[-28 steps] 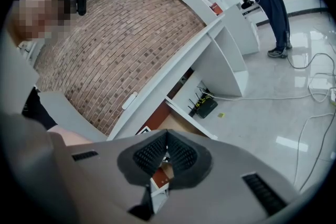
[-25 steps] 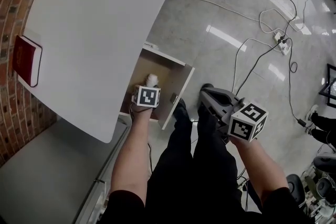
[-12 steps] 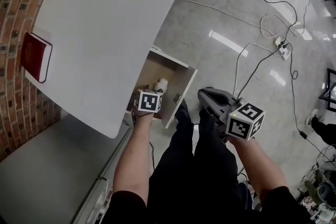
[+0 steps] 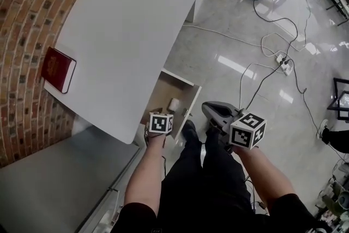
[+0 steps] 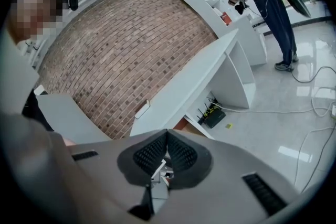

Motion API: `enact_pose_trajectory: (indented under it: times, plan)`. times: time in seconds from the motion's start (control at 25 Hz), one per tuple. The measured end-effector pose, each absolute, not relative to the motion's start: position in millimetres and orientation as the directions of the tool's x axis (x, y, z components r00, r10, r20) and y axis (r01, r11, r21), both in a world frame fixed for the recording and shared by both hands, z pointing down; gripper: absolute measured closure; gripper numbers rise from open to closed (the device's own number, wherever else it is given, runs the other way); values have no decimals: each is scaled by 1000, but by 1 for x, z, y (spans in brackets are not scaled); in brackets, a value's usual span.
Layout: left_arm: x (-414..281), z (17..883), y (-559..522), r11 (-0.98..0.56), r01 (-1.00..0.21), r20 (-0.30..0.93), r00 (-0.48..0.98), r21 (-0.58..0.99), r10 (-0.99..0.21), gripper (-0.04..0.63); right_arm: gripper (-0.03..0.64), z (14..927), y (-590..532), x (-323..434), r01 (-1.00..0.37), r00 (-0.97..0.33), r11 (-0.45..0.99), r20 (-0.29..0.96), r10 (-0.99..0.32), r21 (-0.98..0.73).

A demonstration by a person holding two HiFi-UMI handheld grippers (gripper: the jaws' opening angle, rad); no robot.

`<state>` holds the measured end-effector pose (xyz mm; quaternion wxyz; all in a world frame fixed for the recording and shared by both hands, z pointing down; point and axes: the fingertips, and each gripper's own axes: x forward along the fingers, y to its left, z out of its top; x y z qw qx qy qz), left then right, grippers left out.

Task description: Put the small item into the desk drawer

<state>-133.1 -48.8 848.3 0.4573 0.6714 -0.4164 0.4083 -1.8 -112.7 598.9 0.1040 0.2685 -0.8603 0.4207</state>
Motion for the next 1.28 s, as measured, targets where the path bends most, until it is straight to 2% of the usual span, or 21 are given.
enact_pose_trajectory:
  times: [0.52, 0.64, 1.0, 1.28]
  plan:
    - [-103, 756, -49, -181, -903, 851, 428, 390, -305, 359, 606, 521, -96, 17, -586, -809, 536, 398, -433, -608]
    - [-93, 730, -55, -213, -887, 816, 461, 410, -349, 373, 606, 507, -92, 22, -600, -799, 548, 403, -446, -582]
    - [-108, 667, -57, -327, -894, 789, 430, 305, -438, 405, 606, 465, -86, 43, -622, -781, 571, 378, -497, -536]
    - [-124, 625, -64, -309, -921, 766, 372, 237, -524, 456, 606, 448, -107, 52, -588, -807, 610, 337, -485, -532]
